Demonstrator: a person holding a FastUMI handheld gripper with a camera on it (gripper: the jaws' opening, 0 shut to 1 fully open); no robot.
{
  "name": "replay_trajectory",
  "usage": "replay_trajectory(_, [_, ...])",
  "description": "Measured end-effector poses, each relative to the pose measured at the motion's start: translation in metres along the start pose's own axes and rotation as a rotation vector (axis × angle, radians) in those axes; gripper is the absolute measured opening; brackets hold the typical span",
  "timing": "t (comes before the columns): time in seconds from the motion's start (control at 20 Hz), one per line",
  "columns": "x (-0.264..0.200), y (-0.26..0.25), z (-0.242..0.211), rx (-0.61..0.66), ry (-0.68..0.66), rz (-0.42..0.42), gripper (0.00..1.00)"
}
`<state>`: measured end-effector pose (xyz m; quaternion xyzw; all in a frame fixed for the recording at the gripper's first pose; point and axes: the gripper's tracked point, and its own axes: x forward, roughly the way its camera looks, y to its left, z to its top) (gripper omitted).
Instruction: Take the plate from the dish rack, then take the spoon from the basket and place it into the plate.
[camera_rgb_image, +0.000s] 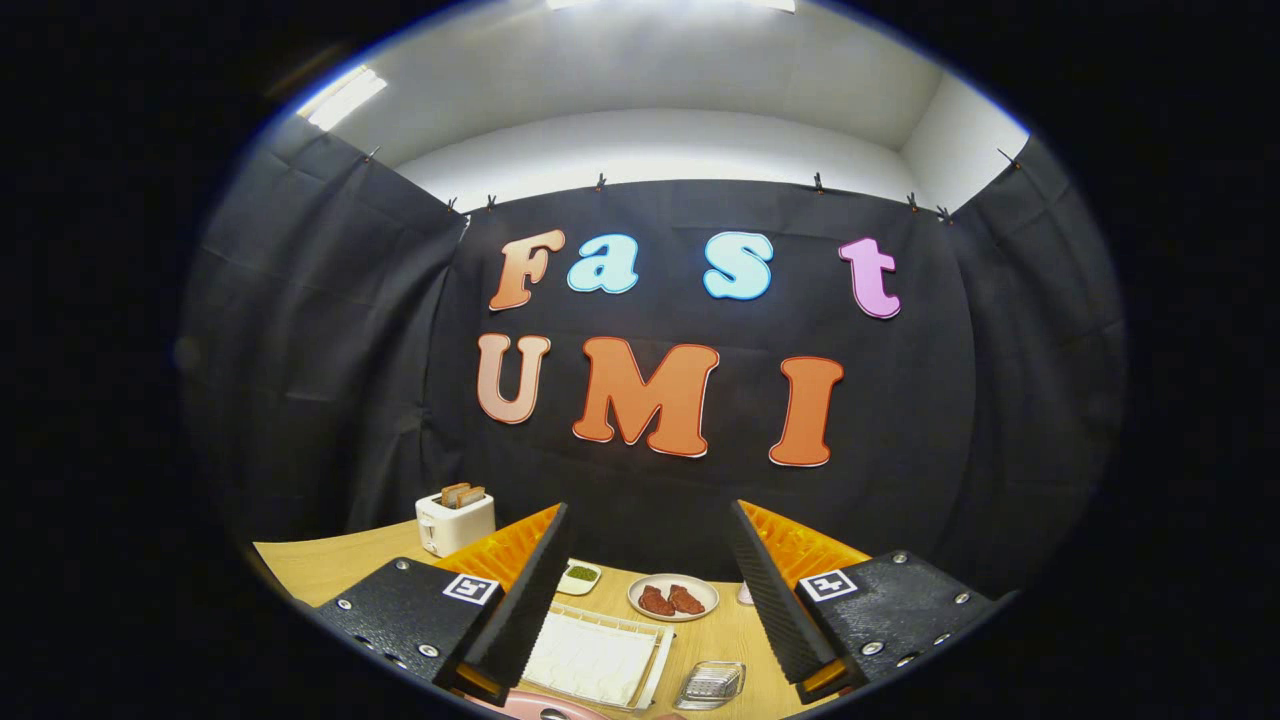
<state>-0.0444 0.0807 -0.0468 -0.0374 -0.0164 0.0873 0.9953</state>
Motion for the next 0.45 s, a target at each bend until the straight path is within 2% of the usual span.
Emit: replay_trajectory(0.45, [0.0025, -0.001, 0.0027, 0.0, 0.002, -0.003, 0.94])
